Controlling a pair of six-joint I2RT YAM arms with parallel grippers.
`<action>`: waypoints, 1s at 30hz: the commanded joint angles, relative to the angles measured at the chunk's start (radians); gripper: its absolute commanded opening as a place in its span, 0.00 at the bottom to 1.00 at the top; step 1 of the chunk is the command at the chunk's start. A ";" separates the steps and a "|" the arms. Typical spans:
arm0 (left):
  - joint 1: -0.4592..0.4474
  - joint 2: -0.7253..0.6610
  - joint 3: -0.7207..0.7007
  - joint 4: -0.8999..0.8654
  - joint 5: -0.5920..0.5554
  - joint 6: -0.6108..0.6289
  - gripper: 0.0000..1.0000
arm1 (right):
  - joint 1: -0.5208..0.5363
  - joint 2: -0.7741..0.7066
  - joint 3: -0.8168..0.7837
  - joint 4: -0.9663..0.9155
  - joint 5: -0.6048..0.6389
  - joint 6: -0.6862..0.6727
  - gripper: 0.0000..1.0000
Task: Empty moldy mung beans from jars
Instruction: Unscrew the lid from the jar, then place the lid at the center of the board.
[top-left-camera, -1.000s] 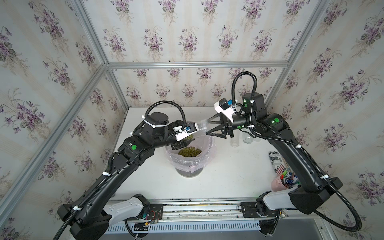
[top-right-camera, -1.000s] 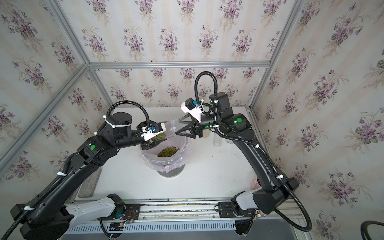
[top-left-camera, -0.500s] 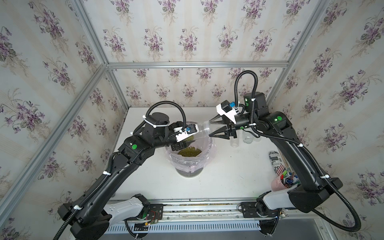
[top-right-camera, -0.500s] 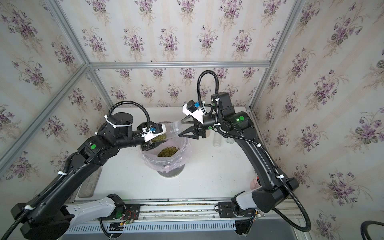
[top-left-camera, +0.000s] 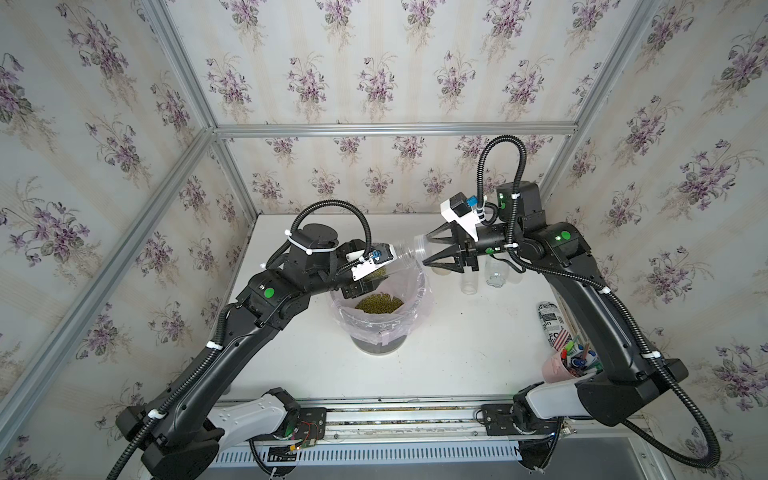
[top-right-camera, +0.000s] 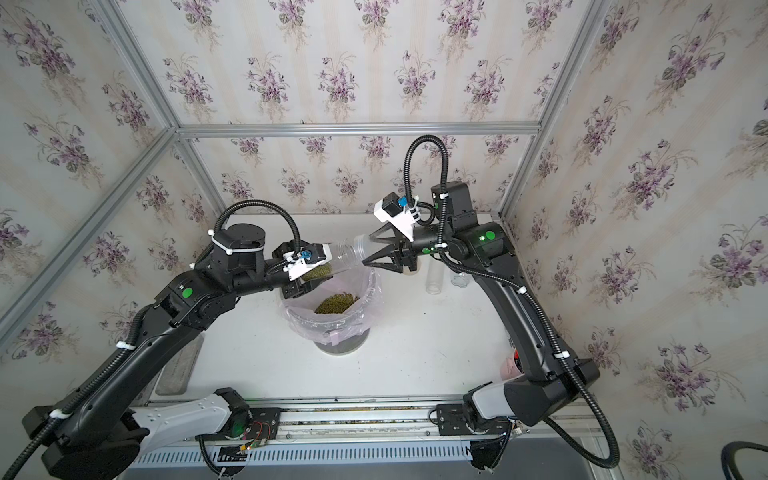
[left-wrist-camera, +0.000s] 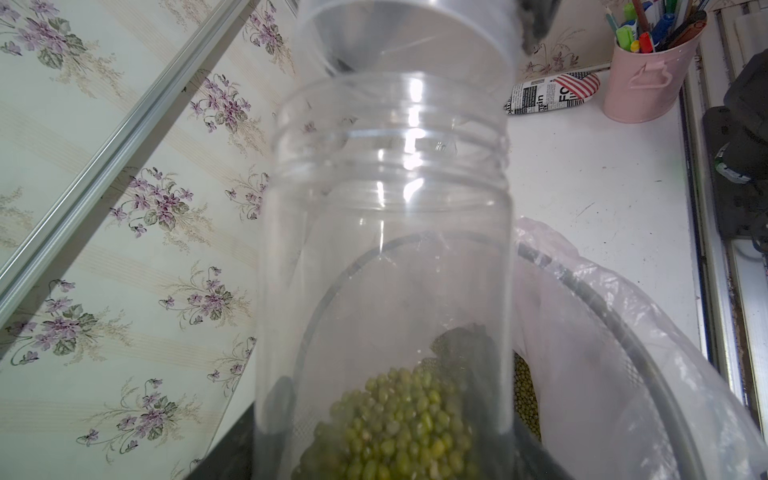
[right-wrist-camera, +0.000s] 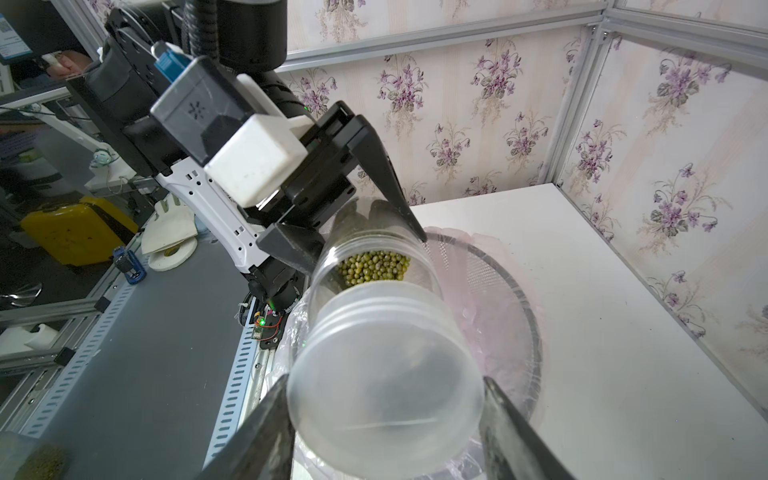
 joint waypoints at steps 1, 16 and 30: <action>0.001 -0.004 0.001 0.051 -0.004 0.009 0.00 | -0.009 -0.018 -0.007 0.090 0.024 0.077 0.48; 0.001 -0.032 -0.027 0.097 -0.083 0.018 0.00 | -0.027 -0.058 -0.053 0.267 0.312 0.477 0.48; 0.001 -0.060 -0.048 0.131 -0.108 0.007 0.00 | -0.030 -0.027 0.040 0.114 0.523 0.583 0.48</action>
